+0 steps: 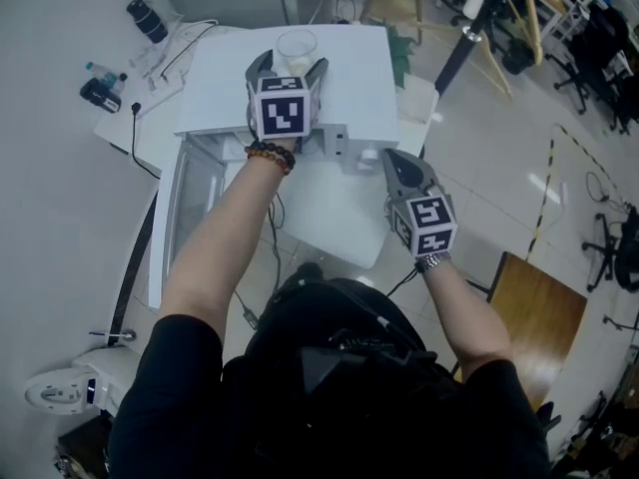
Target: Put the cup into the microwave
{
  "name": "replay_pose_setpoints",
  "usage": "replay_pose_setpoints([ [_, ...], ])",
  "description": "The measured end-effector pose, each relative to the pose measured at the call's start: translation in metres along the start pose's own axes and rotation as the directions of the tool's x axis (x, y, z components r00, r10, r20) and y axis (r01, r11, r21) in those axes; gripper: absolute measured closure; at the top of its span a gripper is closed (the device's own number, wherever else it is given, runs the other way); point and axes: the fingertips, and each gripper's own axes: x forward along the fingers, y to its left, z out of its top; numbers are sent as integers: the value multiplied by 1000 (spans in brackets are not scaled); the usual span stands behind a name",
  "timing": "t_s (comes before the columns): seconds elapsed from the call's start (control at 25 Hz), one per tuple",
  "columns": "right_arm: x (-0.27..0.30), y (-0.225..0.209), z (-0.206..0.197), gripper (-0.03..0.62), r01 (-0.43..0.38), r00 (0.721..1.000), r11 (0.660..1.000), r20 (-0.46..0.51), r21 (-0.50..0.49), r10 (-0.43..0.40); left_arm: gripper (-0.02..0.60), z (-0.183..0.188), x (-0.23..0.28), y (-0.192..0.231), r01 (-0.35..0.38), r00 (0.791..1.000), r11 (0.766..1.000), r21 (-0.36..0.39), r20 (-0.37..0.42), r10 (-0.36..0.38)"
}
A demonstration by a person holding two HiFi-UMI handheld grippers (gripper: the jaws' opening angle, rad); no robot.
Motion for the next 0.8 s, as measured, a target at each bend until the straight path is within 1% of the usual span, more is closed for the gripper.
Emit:
replay_pose_setpoints([
  [0.32,7,-6,-4,592,13,1000,1000,-10,5,-13,184,-2,16,4,5,1000,1000,-9,-10,-5],
  [0.56,7,-5,-4,592,19,1000,1000,-14,9,-19,186,-1,18,7,7,1000,1000,-19,-14,-7],
  [0.64,6,-5,-4,592,20,1000,1000,-12,8,-20,218,-1,18,6,13,1000,1000,-18,-12,-13],
  [0.72,6,-4,-3,592,21,1000,1000,-11,7,-21,229,-1,18,5,22,1000,1000,-16,-13,-22],
  [0.8,5,-3,-3,592,21,1000,1000,-11,6,-21,255,-1,17,3,24,1000,1000,-9,-14,-24],
])
